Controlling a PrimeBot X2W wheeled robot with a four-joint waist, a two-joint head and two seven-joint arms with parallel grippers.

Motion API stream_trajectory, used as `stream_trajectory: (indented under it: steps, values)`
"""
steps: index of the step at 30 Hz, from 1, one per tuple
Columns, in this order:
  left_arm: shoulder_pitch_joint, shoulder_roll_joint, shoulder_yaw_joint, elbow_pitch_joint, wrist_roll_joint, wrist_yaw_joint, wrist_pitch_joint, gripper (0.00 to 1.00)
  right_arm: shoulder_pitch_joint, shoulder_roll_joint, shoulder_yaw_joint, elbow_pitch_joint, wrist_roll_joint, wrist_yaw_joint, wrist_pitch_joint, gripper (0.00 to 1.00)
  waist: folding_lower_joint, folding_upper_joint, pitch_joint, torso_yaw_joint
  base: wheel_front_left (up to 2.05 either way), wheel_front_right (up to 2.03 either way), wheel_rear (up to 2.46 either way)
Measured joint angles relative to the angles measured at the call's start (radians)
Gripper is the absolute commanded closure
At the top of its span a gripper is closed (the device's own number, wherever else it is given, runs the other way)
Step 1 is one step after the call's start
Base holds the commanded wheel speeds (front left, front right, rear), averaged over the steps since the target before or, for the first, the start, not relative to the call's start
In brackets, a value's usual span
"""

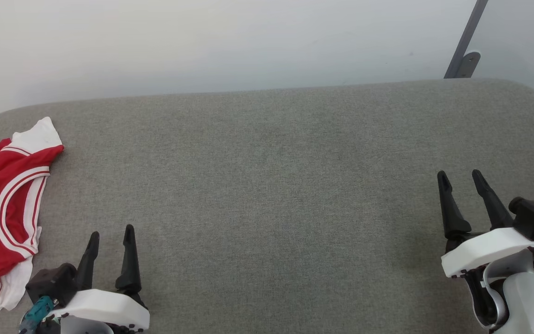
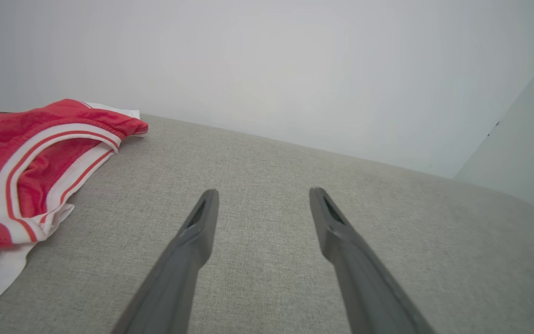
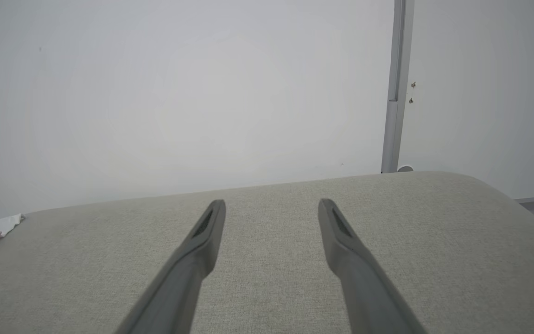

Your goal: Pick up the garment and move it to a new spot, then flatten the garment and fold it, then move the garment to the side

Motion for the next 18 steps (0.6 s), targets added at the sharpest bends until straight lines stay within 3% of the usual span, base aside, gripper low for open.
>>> stream_trajectory:
  steps: [11, 18]
  values:
    - [-0.002, -0.009, 0.016, 0.014, 0.063, -0.016, -0.022, 0.0, 0.001, -0.007, -0.003, 0.001, -0.039, 0.0, -0.023, 0.0, -0.0001, 0.0, -0.005, 0.003, 0.0, 0.0, 0.0]
    - [-0.021, -0.021, 0.022, 0.018, 0.103, -0.021, -0.039, 0.0, 0.0, -0.001, -0.025, -0.01, -0.087, 0.0, -0.04, 0.0, 0.0, 0.0, 0.004, 0.06, 0.0, 0.0, 0.0]
